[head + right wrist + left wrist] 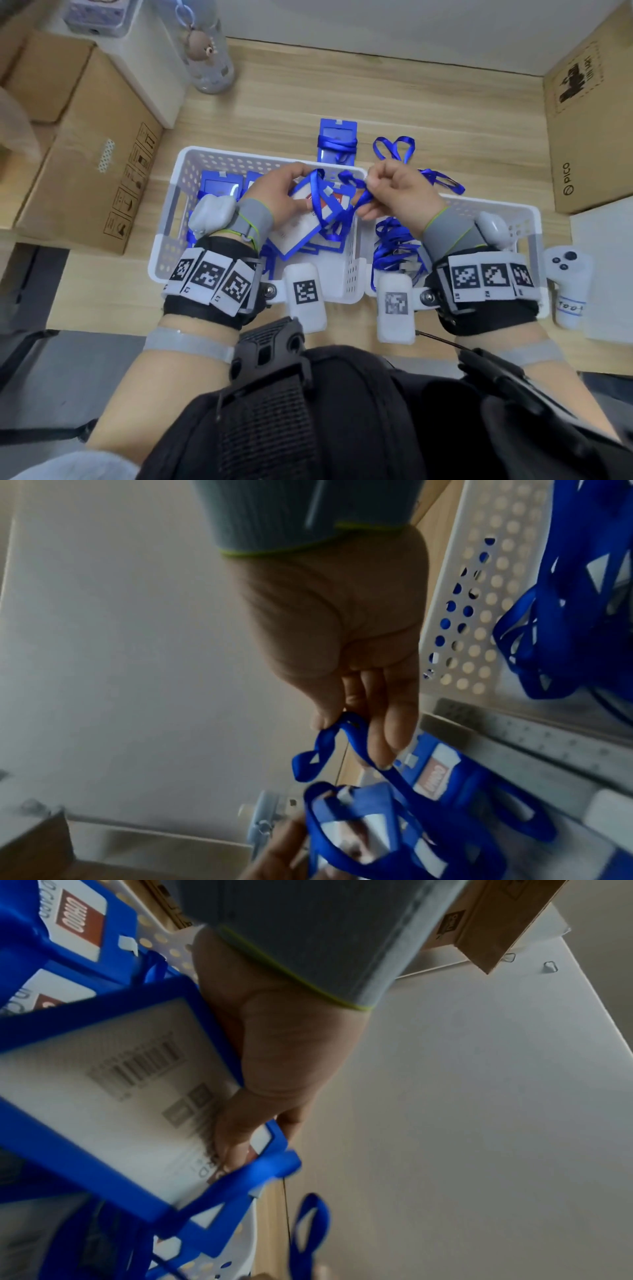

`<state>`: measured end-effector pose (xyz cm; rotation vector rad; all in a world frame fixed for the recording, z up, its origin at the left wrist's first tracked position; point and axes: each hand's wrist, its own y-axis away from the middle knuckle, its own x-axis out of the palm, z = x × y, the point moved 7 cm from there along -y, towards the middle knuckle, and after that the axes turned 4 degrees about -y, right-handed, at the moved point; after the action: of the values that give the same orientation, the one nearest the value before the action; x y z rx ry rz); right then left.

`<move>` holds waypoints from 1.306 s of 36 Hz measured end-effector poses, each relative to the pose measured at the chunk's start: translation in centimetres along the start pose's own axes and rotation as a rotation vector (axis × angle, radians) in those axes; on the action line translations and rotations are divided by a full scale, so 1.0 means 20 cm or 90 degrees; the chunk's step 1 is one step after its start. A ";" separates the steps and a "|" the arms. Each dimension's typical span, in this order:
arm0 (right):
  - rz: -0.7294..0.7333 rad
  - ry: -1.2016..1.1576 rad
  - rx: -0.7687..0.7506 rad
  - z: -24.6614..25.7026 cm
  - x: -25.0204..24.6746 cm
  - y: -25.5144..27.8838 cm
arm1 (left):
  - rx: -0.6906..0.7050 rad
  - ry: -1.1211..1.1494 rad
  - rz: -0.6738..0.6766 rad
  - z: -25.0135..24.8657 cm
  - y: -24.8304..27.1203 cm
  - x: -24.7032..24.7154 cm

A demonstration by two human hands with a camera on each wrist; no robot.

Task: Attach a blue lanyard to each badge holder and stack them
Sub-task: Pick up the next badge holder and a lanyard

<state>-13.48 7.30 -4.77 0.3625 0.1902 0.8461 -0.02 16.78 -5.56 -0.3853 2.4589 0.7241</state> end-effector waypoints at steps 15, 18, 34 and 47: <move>-0.085 0.186 -0.056 0.00 -0.03 -0.02 | 0.017 0.007 0.018 -0.09 0.01 -0.03; -0.023 0.153 -0.065 0.05 0.02 0.00 | 0.062 0.067 0.065 -0.14 0.04 0.00; 0.002 0.078 -0.007 0.03 0.05 0.02 | 0.165 0.226 0.090 -0.22 0.04 0.02; -0.062 -0.042 -0.048 0.06 -0.01 0.02 | 0.150 0.013 0.149 -0.22 0.06 0.08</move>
<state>-13.44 7.11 -3.43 0.3075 0.1134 0.7416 -3.73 15.16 -2.90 -0.0152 2.5981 0.5145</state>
